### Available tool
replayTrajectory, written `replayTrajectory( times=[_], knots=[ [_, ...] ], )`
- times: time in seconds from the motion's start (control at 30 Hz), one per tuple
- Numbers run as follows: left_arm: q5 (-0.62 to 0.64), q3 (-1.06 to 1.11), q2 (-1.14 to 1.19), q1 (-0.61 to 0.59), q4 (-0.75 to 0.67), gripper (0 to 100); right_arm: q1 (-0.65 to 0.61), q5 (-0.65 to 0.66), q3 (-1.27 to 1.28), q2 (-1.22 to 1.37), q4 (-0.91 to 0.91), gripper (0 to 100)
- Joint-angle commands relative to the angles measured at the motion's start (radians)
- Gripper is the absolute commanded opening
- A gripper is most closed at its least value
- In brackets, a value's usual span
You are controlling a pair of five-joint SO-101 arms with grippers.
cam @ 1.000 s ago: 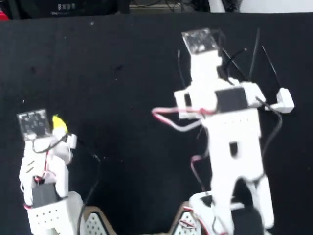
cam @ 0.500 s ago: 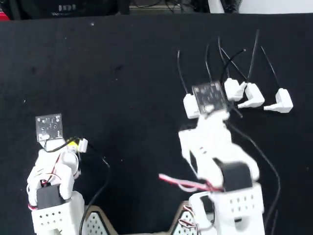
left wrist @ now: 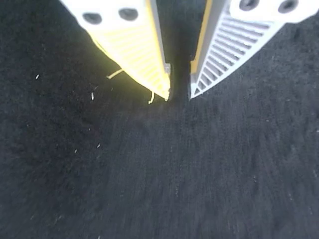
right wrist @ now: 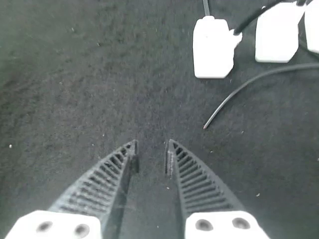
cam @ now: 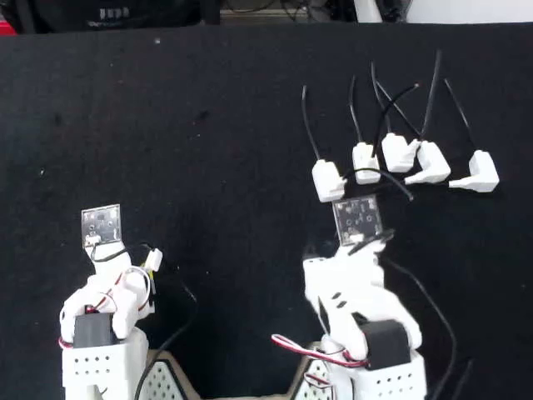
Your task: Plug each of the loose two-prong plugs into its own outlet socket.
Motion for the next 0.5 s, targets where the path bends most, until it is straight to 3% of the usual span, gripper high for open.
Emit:
replayTrajectory(
  times=[0.0,0.37,0.47],
  knots=[
    [0.009,0.022,-0.003,0.019,0.008,8,-0.005,-0.072,0.064,-0.111,0.066,8.5],
    [0.009,0.022,-0.003,0.016,0.008,8,-0.002,-0.072,0.245,-0.077,-0.072,8.7],
    [0.009,0.022,-0.005,0.012,0.008,8,0.026,-0.075,0.255,-0.090,-0.038,8.6]
  ],
)
